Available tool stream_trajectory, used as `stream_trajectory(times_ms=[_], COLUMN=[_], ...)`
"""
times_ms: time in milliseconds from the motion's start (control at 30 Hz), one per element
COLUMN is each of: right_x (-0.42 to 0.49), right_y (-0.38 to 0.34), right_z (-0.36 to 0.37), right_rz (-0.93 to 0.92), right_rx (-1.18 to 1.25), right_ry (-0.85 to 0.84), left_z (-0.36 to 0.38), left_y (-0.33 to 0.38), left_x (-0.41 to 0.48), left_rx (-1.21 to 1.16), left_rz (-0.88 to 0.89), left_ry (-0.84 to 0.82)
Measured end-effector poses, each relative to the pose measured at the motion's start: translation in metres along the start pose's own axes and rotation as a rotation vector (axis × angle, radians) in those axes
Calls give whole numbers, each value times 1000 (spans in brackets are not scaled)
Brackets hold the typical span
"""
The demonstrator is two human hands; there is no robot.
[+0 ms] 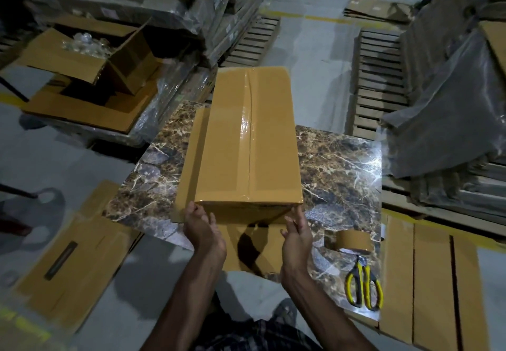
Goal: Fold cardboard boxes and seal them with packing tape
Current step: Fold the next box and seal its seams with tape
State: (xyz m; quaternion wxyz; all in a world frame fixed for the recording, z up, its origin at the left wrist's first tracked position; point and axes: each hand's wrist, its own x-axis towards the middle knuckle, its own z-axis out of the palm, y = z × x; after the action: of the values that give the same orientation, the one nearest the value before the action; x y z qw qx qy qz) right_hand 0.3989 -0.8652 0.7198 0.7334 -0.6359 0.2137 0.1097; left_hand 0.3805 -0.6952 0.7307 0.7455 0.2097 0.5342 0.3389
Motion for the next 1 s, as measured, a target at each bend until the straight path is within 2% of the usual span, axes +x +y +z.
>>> stream_trajectory(times_ms=[67, 133, 167, 233, 267, 333, 400, 467, 533, 600, 700, 867, 1000], right_x=[4, 10, 17, 42, 58, 88, 105, 120, 129, 135, 137, 144, 144], right_y=[-2, -5, -8, -20, -28, -43, -57, -65, -72, -77, -85, -100, -114], right_z=[-4, -19, -29, -53, -64, -76, -76, -71, -67, -67, -65, -62, -54], right_rz=[-43, -180, -275, -510, -637, -899, -1151, -1292, -1306, -1324, -1314, -1315, -1315], right_rx=[-51, -167, -239, -490, -670, -1050, -1297, -1381, -1406, -1436, -1508, -1606, -1646], right_ry=[146, 215, 194, 40, -68, -262, -401, -528, -625, -664, -708, -801, -859], left_z=[3, 0, -5, -16, -22, -38, -51, -54, -50, -41, -27, -19, 6], left_y=[1, 6, 7, 14, 21, 34, 48, 61, 73, 81, 89, 120, 123], left_x=[-4, -2, 3, 7, 9, 19, 43, 73, 94, 105, 119, 138, 136], left_rx=[-42, -47, -22, 114, 253, 700, 1075, 1227, 1294, 1297, 1296, 1520, 1461], left_rz=[0, -34, -64, -47, 35, 414, 837, 1090, 1233, 1352, 1429, 1318, 1370], left_ry=[27, -11, -45, -114, -120, -133, -354, -696, -1024, -1178, -1303, -1547, -1580])
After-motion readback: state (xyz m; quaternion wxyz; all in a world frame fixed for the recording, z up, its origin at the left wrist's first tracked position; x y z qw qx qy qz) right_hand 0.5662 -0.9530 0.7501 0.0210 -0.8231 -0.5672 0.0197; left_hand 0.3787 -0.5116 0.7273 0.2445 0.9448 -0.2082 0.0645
